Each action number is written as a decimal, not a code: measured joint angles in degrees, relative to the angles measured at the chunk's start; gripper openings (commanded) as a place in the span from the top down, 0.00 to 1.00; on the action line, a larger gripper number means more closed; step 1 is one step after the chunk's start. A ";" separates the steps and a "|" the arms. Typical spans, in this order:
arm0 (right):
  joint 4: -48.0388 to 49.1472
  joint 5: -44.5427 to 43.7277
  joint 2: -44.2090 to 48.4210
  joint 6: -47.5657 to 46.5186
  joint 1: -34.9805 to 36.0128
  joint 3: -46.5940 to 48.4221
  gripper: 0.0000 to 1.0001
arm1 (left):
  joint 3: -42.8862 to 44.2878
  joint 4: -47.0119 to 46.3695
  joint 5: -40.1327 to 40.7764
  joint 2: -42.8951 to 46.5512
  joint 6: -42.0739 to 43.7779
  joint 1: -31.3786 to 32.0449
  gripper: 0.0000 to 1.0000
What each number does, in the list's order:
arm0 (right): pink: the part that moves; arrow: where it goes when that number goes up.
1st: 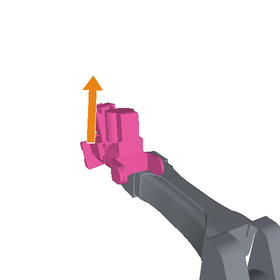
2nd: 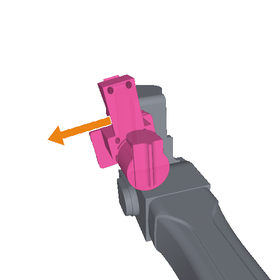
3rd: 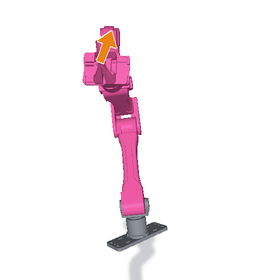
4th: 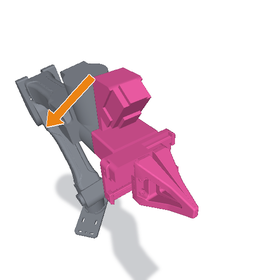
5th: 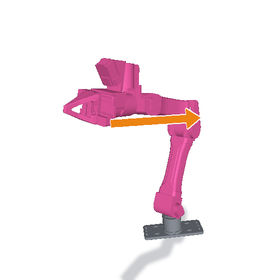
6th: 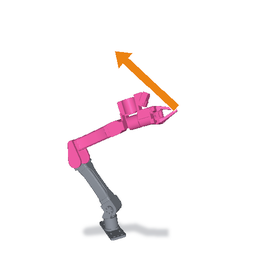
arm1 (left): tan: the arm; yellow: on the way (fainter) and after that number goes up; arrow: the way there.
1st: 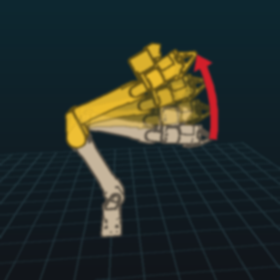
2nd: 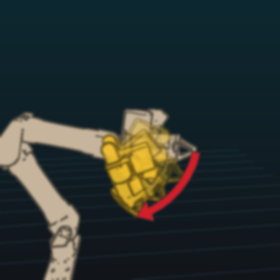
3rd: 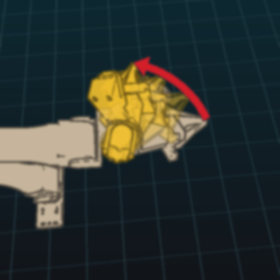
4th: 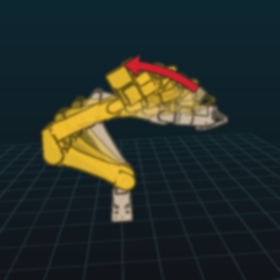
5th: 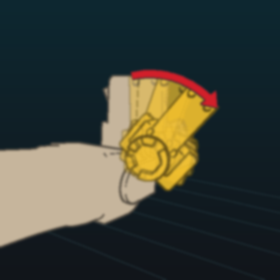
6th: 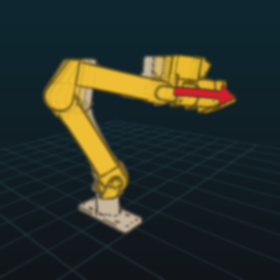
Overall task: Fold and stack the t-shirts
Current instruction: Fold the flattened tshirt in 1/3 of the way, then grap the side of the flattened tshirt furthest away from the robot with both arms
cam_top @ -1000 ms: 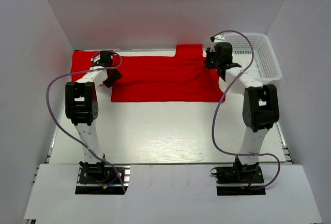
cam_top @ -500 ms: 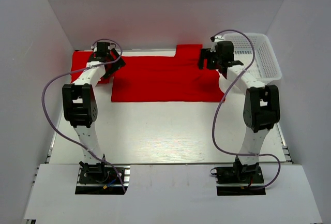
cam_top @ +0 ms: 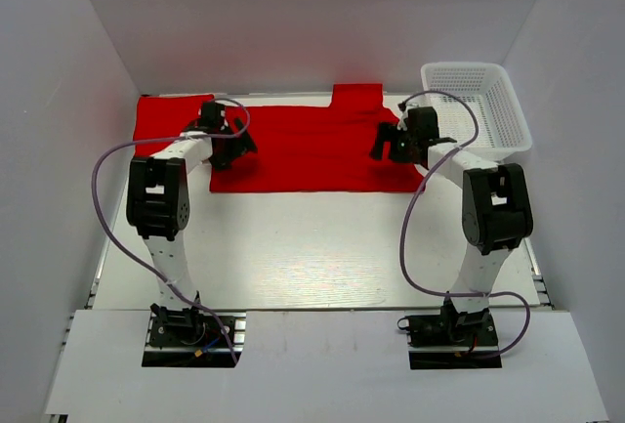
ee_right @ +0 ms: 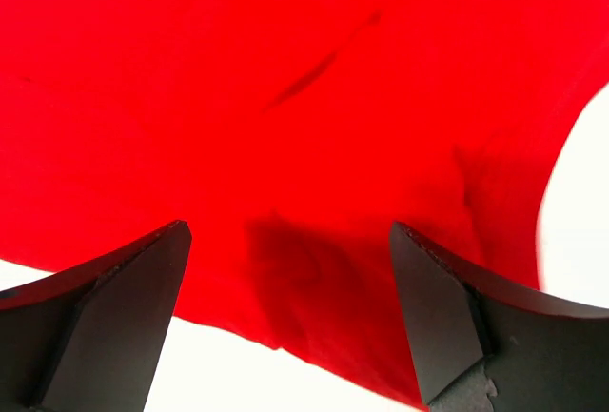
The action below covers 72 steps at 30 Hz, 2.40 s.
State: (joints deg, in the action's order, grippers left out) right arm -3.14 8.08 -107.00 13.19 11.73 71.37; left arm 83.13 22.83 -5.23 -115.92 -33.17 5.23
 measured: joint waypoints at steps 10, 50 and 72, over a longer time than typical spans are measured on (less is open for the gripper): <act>6.73 -0.76 5.49 8.37 -0.26 -16.28 0.10 | -15.82 -6.67 -0.39 8.35 -0.46 0.72 0.00; -17.09 -7.43 15.23 -2.58 9.90 -8.66 0.10 | -26.91 12.37 12.07 32.13 -1.77 1.44 0.00; -26.99 -25.16 0.61 -12.04 18.12 -0.63 0.72 | -27.41 13.11 14.03 30.93 -1.27 1.44 0.00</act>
State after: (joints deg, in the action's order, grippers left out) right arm -30.13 -17.08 -106.39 1.15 29.85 70.74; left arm 55.72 35.94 8.80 -84.99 -34.44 6.68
